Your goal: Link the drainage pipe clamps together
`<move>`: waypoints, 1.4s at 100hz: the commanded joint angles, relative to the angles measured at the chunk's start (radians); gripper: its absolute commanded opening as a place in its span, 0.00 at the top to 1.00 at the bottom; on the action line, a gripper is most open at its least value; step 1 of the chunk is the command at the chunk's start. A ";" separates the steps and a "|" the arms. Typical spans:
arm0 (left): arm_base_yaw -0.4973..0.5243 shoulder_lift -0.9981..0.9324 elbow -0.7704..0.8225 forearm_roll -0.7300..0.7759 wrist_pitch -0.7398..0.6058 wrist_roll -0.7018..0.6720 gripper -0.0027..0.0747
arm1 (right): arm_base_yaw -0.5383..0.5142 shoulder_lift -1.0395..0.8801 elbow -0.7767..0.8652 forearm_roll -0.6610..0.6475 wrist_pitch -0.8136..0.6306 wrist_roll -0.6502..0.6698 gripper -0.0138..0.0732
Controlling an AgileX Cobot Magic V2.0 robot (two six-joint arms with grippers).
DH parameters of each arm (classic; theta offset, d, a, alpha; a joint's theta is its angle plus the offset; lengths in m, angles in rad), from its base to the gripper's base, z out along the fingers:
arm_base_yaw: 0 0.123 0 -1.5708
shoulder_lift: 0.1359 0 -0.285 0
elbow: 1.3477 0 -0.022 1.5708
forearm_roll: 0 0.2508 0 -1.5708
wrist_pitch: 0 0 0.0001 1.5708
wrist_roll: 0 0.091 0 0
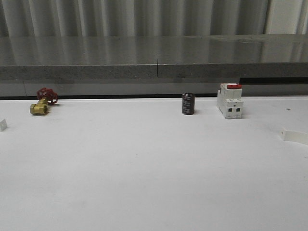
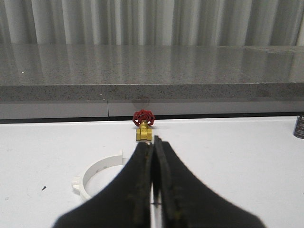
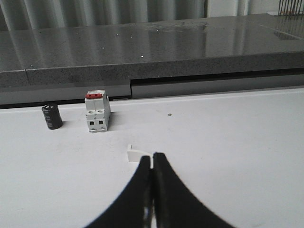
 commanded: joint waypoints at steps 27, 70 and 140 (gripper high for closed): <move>0.003 -0.027 0.044 -0.002 -0.074 -0.007 0.99 | -0.004 -0.015 -0.016 -0.002 -0.083 -0.009 0.92; 0.003 -0.027 0.044 -0.002 -0.076 -0.007 0.99 | -0.004 -0.015 -0.016 -0.002 -0.083 -0.009 0.92; 0.001 0.516 -0.443 0.047 0.350 -0.007 0.91 | -0.004 -0.015 -0.016 -0.002 -0.083 -0.009 0.92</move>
